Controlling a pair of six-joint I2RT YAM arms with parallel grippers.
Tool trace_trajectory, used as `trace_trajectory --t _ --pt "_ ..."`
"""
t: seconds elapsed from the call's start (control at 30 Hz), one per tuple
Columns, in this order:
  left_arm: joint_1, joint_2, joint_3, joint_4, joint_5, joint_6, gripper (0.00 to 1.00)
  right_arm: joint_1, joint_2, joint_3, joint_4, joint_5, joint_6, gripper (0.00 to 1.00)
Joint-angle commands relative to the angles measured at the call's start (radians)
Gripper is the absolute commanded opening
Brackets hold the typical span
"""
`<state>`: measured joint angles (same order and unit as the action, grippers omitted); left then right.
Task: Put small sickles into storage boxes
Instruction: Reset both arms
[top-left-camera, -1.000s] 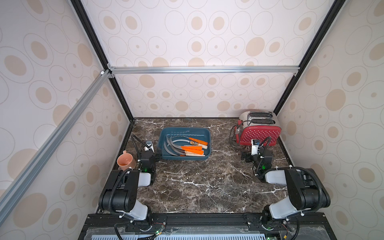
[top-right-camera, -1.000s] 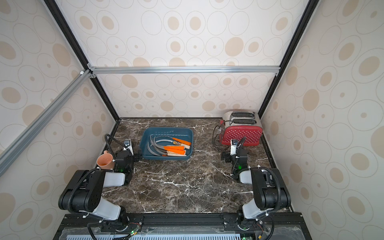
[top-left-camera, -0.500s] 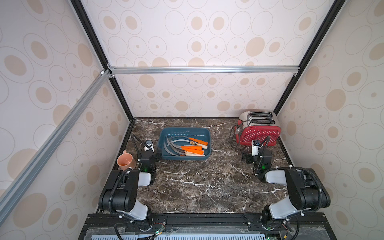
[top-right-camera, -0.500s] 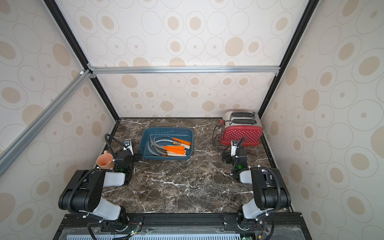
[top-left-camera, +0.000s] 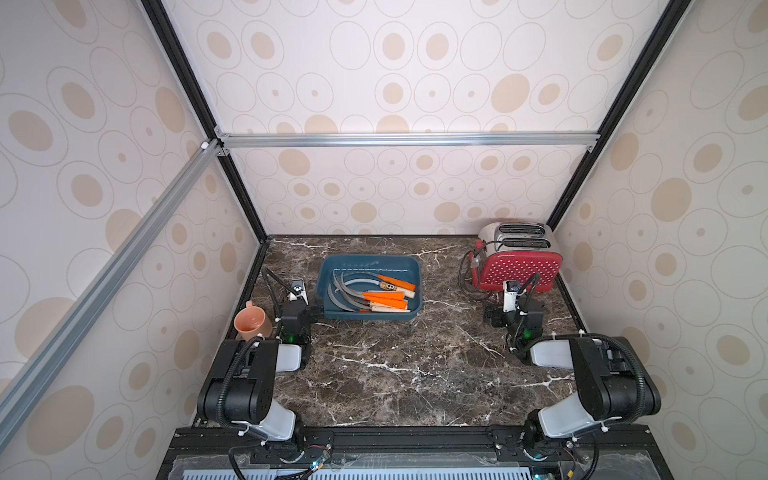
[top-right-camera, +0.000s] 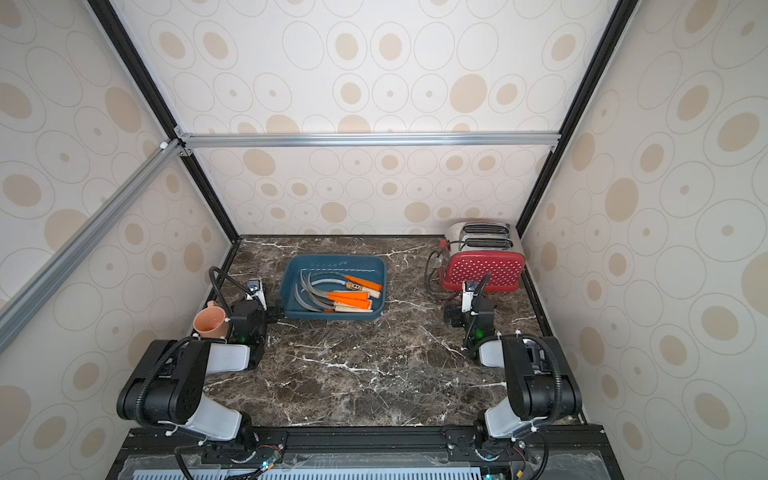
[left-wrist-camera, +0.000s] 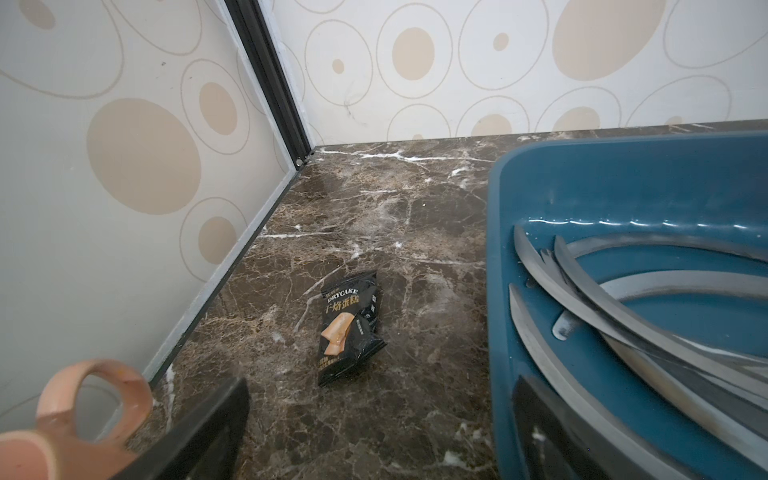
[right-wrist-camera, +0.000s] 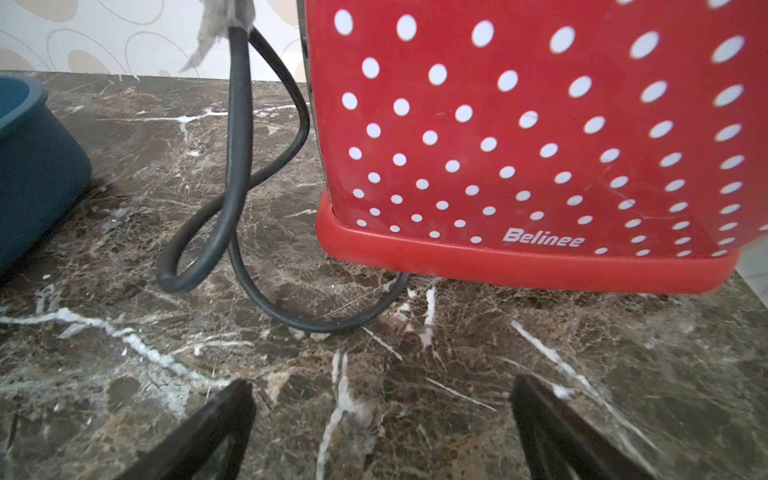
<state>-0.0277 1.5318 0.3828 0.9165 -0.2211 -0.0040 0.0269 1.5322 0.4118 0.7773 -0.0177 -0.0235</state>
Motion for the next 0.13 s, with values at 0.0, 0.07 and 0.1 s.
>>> trace_trajectory --t 0.0,0.07,0.1 --pt "0.009 0.011 0.022 -0.038 0.008 -0.007 0.99 0.002 0.004 0.014 0.003 0.011 0.000 1.00" --pt "0.009 0.008 0.021 -0.035 0.009 -0.007 0.99 0.002 0.004 0.013 0.003 0.011 0.000 1.00" --pt "0.009 0.008 0.021 -0.036 0.009 -0.007 0.99 0.002 0.005 0.014 0.002 0.011 0.000 1.00"
